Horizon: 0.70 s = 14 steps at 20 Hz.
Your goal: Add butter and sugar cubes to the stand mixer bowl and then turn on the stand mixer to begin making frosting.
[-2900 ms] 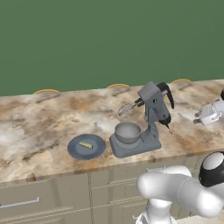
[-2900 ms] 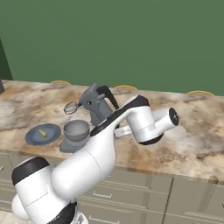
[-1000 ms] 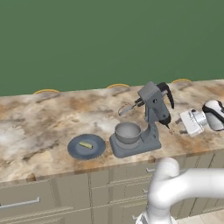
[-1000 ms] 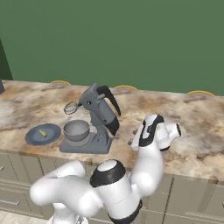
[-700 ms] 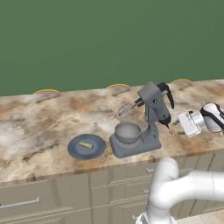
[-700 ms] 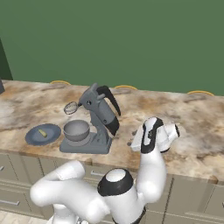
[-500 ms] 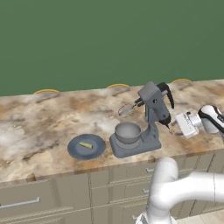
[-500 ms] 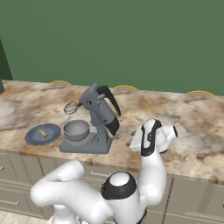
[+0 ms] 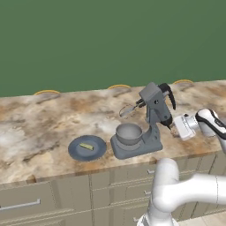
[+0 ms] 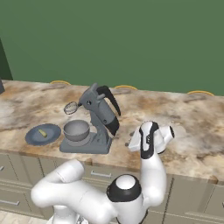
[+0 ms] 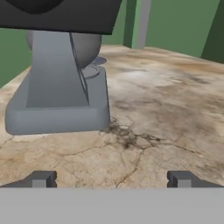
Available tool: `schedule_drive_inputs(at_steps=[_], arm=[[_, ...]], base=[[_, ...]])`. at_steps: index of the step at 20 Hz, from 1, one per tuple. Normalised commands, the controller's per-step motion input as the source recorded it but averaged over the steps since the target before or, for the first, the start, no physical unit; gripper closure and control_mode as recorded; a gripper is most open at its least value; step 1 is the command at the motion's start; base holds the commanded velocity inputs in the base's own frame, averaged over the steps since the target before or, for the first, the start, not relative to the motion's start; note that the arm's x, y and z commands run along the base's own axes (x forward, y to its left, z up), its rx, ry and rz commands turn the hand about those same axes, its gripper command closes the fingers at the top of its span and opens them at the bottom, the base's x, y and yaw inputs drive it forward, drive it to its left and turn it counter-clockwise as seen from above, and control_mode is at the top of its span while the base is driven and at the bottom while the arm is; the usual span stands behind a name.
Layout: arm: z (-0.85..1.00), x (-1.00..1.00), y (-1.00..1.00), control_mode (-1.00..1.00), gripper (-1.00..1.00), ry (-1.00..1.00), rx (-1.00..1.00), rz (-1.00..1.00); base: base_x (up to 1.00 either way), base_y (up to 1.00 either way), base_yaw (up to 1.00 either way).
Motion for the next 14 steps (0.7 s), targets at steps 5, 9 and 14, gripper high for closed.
schedule_drive_inputs(at_steps=[5, 9, 14], arm=[[-0.22, 0.16, 0.0, -1.0, -1.0, 0.0, 0.0, 0.0], [-0.21, 0.17, 0.0, -1.0, -1.0, 0.0, 0.0, 0.0], [-0.16, 0.18, 0.0, -1.0, -1.0, 0.0, 0.0, 0.0]], base=[[0.0, 0.0, 0.0], [0.0, 0.0, 0.0], [0.0, 0.0, 0.0]])
